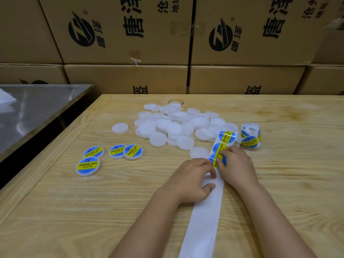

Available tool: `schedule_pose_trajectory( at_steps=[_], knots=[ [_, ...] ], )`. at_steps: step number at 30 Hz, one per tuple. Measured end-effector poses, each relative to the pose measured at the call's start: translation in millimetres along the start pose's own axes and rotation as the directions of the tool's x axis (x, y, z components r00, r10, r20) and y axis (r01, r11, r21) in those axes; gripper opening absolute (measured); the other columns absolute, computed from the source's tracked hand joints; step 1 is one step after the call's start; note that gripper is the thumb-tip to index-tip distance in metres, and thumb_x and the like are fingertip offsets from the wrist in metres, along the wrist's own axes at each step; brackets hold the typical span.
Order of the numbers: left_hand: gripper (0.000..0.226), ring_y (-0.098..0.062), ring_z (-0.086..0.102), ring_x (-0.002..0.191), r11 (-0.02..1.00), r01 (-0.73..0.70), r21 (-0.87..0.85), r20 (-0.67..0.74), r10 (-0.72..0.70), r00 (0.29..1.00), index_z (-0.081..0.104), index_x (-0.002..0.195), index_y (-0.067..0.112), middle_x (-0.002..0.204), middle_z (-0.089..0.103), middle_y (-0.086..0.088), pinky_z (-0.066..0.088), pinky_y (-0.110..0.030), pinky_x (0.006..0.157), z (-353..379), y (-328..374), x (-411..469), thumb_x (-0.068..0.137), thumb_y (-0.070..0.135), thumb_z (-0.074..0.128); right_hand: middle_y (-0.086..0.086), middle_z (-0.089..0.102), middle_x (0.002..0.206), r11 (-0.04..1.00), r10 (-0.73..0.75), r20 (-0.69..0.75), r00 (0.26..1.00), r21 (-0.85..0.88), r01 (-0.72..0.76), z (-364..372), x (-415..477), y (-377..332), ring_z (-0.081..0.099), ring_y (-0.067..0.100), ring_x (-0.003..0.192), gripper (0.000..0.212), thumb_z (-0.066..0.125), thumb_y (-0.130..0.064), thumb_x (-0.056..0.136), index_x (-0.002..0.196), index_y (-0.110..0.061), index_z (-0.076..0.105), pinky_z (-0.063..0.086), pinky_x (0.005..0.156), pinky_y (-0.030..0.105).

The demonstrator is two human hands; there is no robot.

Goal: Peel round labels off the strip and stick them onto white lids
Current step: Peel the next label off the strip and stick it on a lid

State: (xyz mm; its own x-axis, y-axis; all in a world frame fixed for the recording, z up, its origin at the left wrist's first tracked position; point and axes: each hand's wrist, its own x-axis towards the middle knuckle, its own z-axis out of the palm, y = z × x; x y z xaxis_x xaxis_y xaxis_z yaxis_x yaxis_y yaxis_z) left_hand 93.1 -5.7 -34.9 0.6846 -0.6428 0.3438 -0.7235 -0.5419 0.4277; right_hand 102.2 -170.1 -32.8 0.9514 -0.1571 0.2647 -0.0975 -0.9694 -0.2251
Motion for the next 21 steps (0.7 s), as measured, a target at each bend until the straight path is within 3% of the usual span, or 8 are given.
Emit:
schedule_pose_trajectory(
  at_steps=[7,12,15,17,21],
  knots=[
    [0.031,-0.016,0.048,0.117,1.0,0.01,-0.004,-0.004,-0.01,1.0,0.062,0.109,0.016,0.124,0.058,0.003,0.035,-0.031,0.098,2.0,-1.6,0.5,0.081,0.026,0.065,0.008,0.063,0.105,0.994,0.042,-0.032,0.999,0.102,-0.039,-7.8,-1.4,-4.8,0.057,0.03,0.099,0.025,0.058,-0.02,0.086,0.111,-0.015,0.059,0.043,0.078,0.037],
    [0.031,-0.015,0.048,0.116,1.0,0.018,-0.017,-0.005,-0.018,1.0,0.062,0.109,0.016,0.124,0.059,0.004,0.034,-0.028,0.097,1.9,-1.1,0.6,0.08,0.027,0.066,0.007,0.065,0.1,0.999,-0.007,-0.109,0.994,-0.041,0.002,-8.5,0.3,-3.5,0.053,0.028,0.098,0.019,0.062,-0.017,0.084,0.101,-0.012,0.068,0.038,0.078,0.034],
    [0.031,-0.015,0.049,0.116,1.0,0.015,-0.016,-0.006,-0.015,1.0,0.062,0.108,0.016,0.124,0.059,0.005,0.033,-0.027,0.097,1.7,-0.9,0.7,0.079,0.027,0.067,0.007,0.063,0.1,0.997,0.007,-0.082,0.997,-0.082,-0.013,-7.0,0.6,-6.3,0.051,0.027,0.099,0.016,0.056,-0.012,0.085,0.095,-0.01,0.068,0.042,0.075,0.035],
    [0.03,-0.015,0.049,0.115,1.0,0.016,-0.017,-0.006,-0.016,1.0,0.063,0.107,0.016,0.123,0.06,0.004,0.034,-0.028,0.097,1.8,-1.7,0.7,0.079,0.027,0.068,0.008,0.063,0.095,0.996,0.052,-0.047,0.998,-0.071,-0.055,-7.1,0.1,-7.2,0.056,0.028,0.092,0.016,0.053,-0.017,0.088,0.095,-0.013,0.066,0.044,0.067,0.032],
    [0.03,-0.016,0.054,0.108,0.998,0.019,-0.054,-0.006,-0.019,1.0,0.064,0.104,0.015,0.115,0.064,0.003,0.039,-0.033,0.094,1.3,-2.2,1.8,0.077,0.026,0.069,0.008,0.064,0.081,0.982,0.13,-0.052,0.99,0.143,-0.121,-8.9,-1.3,-8.7,0.059,0.03,0.081,0.028,0.057,-0.043,0.085,0.087,-0.015,0.061,0.041,0.061,0.031]
  ],
)
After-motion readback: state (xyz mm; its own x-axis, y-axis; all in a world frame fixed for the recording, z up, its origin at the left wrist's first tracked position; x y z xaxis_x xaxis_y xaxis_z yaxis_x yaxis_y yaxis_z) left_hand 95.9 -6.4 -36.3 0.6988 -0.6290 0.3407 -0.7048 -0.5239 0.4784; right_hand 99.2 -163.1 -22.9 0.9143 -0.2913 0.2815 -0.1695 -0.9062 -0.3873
